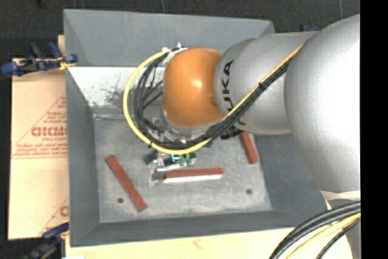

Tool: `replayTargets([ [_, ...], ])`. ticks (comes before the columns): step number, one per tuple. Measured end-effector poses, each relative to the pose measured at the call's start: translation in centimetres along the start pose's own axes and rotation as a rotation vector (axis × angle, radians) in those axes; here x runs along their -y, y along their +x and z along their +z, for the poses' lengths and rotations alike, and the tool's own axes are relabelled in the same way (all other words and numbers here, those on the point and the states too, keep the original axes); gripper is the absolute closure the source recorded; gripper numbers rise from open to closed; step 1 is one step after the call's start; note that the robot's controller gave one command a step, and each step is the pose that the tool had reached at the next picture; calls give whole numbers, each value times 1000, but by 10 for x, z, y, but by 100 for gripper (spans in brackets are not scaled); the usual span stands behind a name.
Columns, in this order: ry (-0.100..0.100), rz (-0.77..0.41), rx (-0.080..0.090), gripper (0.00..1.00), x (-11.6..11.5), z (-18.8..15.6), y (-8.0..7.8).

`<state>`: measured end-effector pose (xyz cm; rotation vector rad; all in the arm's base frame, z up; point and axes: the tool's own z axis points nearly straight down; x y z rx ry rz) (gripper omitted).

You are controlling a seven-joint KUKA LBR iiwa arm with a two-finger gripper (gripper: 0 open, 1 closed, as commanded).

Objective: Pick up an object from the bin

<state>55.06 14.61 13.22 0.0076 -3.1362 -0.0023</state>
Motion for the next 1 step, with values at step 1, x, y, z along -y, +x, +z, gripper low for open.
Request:
replayTargets([
  [1, -1, 3, 7, 0, 1, -5, -2],
])
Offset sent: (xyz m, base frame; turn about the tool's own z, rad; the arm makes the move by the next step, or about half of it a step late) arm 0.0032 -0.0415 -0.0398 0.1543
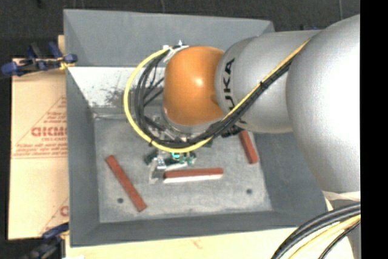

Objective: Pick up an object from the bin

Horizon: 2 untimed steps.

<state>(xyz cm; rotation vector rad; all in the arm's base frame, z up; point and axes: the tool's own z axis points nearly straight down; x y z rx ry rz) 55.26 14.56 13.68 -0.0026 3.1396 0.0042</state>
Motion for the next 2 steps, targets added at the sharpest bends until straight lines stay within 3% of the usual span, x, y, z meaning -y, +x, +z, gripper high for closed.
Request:
replayTargets([
  [1, -1, 149, 4, 100, 41, 41, -4],
  [2, -1, 151, 4, 100, 41, 41, -4],
])
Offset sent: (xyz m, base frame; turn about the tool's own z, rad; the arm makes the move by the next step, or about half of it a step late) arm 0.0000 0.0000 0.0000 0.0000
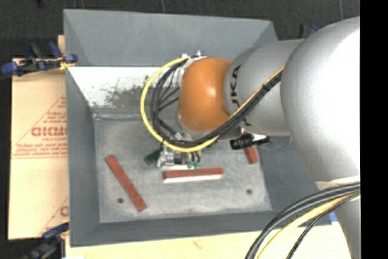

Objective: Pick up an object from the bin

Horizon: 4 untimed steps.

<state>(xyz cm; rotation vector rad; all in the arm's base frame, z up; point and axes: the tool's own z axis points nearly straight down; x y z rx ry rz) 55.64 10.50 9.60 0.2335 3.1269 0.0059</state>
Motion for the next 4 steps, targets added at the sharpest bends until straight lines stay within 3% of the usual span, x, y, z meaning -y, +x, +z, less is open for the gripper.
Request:
replayTargets([
  [1, 5, -215, 0, 100, 67, -189, 5],
  [2, 4, -216, -2, 100, 67, -188, 6],
  [3, 3, -272, -8, 0, 73, -85, 21],
  [4, 3, -271, -4, 0, 73, -86, 20],
])
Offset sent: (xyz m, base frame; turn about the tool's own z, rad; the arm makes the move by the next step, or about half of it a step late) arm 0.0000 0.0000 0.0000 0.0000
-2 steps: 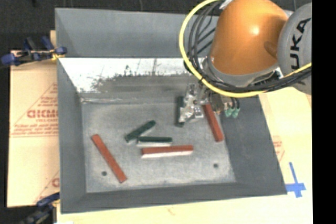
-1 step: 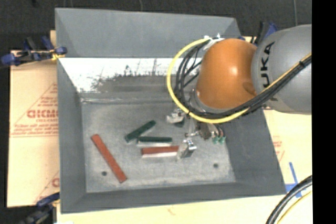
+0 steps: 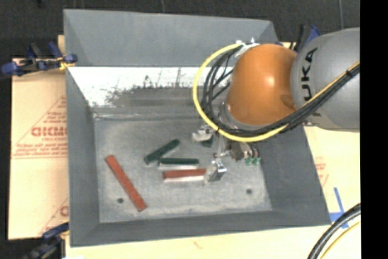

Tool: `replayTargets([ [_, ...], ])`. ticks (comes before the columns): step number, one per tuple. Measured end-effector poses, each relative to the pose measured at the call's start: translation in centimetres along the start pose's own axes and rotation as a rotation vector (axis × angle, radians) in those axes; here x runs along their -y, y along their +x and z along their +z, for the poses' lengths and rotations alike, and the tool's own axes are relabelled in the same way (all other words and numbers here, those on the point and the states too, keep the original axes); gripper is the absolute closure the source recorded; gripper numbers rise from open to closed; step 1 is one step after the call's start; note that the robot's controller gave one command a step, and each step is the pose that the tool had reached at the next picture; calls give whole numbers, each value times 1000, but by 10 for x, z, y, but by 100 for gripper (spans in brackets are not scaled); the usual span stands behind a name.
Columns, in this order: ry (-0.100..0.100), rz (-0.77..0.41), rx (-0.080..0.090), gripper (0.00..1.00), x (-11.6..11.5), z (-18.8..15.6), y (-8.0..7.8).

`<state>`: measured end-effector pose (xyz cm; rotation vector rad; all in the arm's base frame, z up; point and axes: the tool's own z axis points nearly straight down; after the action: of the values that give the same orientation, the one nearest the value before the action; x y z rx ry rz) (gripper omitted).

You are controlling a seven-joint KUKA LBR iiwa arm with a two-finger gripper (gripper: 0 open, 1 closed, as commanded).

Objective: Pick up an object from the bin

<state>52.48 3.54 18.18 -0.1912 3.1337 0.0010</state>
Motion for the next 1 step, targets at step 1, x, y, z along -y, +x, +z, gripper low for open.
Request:
replayTargets([
  [1, 1, -88, -4, 0, -3, -28, -1],
])
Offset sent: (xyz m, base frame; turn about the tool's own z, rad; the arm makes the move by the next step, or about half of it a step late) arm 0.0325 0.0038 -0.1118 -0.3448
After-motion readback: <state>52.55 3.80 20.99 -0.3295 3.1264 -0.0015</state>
